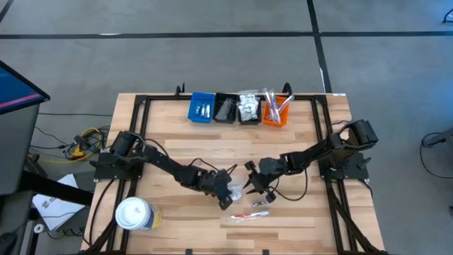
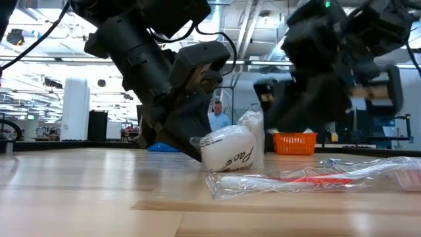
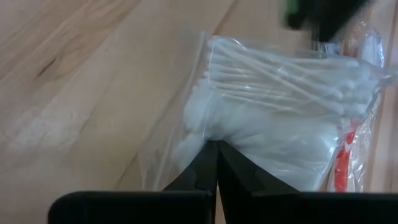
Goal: Pick & Place Travel size toiletries
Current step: Put the white vanity pack into the right black bin
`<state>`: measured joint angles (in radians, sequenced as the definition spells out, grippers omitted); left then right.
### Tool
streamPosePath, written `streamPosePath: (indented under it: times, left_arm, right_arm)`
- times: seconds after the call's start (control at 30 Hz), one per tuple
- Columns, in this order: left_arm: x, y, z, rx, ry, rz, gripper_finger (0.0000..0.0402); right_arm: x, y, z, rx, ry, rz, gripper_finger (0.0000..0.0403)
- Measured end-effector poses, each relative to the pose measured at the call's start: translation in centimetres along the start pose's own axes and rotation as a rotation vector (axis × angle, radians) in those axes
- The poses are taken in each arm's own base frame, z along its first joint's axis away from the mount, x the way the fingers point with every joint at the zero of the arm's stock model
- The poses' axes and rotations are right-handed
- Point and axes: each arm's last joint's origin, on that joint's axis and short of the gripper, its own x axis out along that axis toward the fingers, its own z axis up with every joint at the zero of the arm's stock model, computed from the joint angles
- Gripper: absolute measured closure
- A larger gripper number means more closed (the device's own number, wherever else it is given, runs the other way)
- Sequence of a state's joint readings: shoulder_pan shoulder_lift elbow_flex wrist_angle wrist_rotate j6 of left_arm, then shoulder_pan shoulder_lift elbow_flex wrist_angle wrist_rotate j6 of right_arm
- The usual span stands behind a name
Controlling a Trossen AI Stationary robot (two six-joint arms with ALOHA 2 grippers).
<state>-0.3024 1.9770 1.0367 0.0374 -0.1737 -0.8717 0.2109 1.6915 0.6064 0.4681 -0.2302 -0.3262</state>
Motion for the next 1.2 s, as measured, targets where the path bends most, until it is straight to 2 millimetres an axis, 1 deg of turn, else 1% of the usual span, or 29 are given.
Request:
streamPosePath:
  times: [0.07, 0.13, 0.23, 0.3, 0.37, 0.47, 0.63, 0.73, 0.83, 0.9, 0.97, 1.0, 1.1, 1.2]
  left_arm:
    - [0.0, 0.1, 0.1, -0.004, 0.001, -0.006, 0.0401]
    - [0.1, 0.1, 0.2, -0.005, 0.0, -0.008, 0.0401]
    - [0.1, 0.2, 0.3, -0.006, -0.002, -0.008, 0.0401]
    - [0.1, 0.2, 0.3, -0.006, -0.006, -0.011, 0.0401]
    - [0.1, 0.2, 0.4, -0.003, -0.009, -0.013, 0.0401]
    - [0.1, 0.1, 0.4, 0.009, -0.015, -0.017, 0.0401]
    - [0.1, 0.1, 0.4, 0.015, -0.016, -0.018, 0.0401]
    - [0.1, 0.1, 0.4, 0.018, -0.016, -0.018, 0.0401]
    - [-0.1, 0.0, 0.3, 0.043, -0.017, -0.018, 0.0401]
    - [-0.7, -0.1, 0.3, 0.051, -0.014, -0.016, 0.0401]
    - [-1.5, -0.2, 0.6, 0.05, -0.029, -0.029, 0.0401]
    - [-2.1, -0.2, 0.6, 0.051, -0.033, -0.027, 0.0401]
    - [-4.5, -0.4, 0.7, 0.055, -0.092, -0.026, 0.0401]
    - [-7.9, -0.6, 0.3, 0.065, -0.191, -0.019, 0.0401]
  right_arm:
    - [0.0, 0.0, -0.5, 0.004, 0.031, 0.005, 0.0301]
    - [0.4, -0.3, -0.4, -0.01, 0.004, -0.008, 0.0301]
    - [0.6, -0.4, -0.9, -0.009, 0.016, -0.008, 0.0301]
    - [1.3, -0.6, -0.8, -0.015, -0.006, -0.017, 0.0301]
    - [1.6, -0.6, -1.0, -0.012, 0.004, -0.012, 0.0301]
    - [2.5, -0.8, -1.0, -0.009, 0.009, -0.01, 0.0301]
    - [3.5, -1.2, -0.8, 0.075, 0.021, -0.004, 0.0304]
    - [3.6, -1.2, -0.7, 0.09, 0.033, 0.0, 0.0324]
    - [3.2, -1.2, -0.4, 0.106, 0.045, -0.001, 0.037]
    - [2.8, -1.2, -0.2, 0.111, 0.055, 0.001, 0.0389]
    - [2.2, -1.1, 0.2, 0.128, 0.063, 0.002, 0.0385]
    - [1.8, -1.2, 0.6, 0.133, 0.054, 0.0, 0.0383]
    - [-0.1, -1.2, 2.2, 0.124, -0.02, -0.02, 0.0393]
    - [-2.3, -1.1, 3.5, 0.123, -0.092, -0.04, 0.0394]
